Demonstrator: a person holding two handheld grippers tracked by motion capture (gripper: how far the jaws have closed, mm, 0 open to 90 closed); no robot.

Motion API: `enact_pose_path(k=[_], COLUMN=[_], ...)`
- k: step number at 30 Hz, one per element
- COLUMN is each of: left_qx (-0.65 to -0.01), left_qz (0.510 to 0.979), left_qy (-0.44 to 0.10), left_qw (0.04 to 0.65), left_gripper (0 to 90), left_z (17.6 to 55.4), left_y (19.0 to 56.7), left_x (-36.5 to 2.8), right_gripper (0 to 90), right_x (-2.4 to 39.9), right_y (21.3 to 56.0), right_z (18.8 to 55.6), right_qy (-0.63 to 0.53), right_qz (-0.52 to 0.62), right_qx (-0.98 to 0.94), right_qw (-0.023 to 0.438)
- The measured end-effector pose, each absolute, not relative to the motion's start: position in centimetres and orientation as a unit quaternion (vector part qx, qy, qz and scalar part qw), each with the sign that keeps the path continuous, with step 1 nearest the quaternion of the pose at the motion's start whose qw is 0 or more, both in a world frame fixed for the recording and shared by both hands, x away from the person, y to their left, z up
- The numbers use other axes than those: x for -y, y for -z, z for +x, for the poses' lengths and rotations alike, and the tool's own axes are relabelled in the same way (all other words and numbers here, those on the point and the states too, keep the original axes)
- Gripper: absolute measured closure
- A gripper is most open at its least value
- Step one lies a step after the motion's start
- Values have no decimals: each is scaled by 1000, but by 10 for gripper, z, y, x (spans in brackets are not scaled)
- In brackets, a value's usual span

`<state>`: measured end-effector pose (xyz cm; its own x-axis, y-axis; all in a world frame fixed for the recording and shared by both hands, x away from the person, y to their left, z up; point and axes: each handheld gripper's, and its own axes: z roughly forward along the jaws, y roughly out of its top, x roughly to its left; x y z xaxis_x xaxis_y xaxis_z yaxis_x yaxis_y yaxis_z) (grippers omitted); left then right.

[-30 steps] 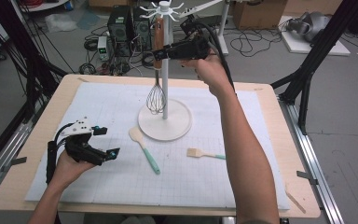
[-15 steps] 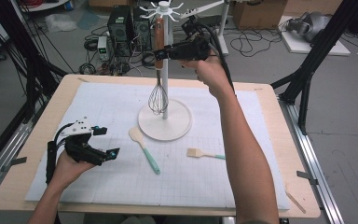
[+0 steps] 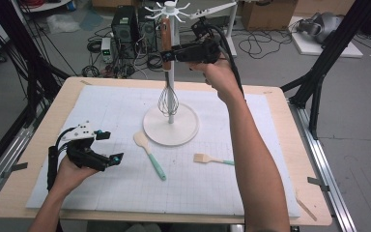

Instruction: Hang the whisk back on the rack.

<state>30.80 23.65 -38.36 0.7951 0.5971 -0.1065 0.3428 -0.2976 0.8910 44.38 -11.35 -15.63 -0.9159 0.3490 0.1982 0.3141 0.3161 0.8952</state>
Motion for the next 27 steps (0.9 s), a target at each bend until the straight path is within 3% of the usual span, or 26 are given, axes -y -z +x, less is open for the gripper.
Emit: enact_pose_path(k=[18,27], left_qx=[-294,-295], left_qz=[792,792], left_qy=[-125,-127], left_qw=[520,520], left_gripper=[18,18], left_z=[310,310], left_y=[382,381], left_x=[-241,-243], right_gripper=[578,727], right_x=[131,154], right_y=[155,152], right_z=[439,426], right_qy=[-559,-578], right_qz=[214,210], right_qx=[-801,-788], right_qw=[27,38])
